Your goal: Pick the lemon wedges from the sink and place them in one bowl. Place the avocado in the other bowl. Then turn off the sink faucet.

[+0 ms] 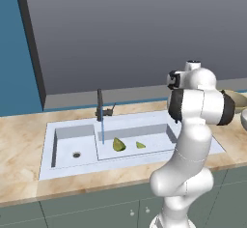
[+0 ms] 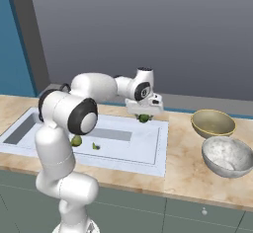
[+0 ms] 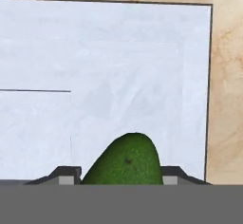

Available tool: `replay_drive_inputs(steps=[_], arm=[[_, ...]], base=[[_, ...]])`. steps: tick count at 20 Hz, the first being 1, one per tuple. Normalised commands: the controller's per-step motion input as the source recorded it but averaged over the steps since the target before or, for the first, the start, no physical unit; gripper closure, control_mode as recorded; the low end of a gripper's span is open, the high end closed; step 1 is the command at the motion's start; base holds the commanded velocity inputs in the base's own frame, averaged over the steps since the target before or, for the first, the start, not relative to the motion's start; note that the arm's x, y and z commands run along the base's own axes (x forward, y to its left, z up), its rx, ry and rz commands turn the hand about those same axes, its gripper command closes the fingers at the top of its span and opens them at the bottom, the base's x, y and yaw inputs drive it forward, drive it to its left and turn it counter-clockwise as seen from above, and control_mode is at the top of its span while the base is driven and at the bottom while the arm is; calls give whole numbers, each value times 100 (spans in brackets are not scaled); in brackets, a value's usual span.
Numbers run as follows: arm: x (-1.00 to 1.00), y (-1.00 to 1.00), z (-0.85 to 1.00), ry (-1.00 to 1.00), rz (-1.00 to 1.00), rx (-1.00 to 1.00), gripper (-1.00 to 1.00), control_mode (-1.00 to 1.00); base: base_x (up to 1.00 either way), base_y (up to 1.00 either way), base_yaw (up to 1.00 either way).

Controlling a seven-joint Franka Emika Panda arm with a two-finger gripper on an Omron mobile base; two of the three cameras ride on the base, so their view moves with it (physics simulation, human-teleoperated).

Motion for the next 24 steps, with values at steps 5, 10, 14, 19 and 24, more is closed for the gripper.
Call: replay_drive_inputs(steps=[5,10,14,19,24], arm=[[12,-44,7,-1,0,0,100,-100],[8,-38,4,-6,0,0,100,-100],[0,-27,0,-15,-2,0,100,-100],[0,-12,0,-18,-1,-1,100,-100],[1,-9,0,-14,-1,-4,100,-100]], base=[[0,0,0],[0,0,0],[0,0,0],[0,0,0],[0,0,0]])
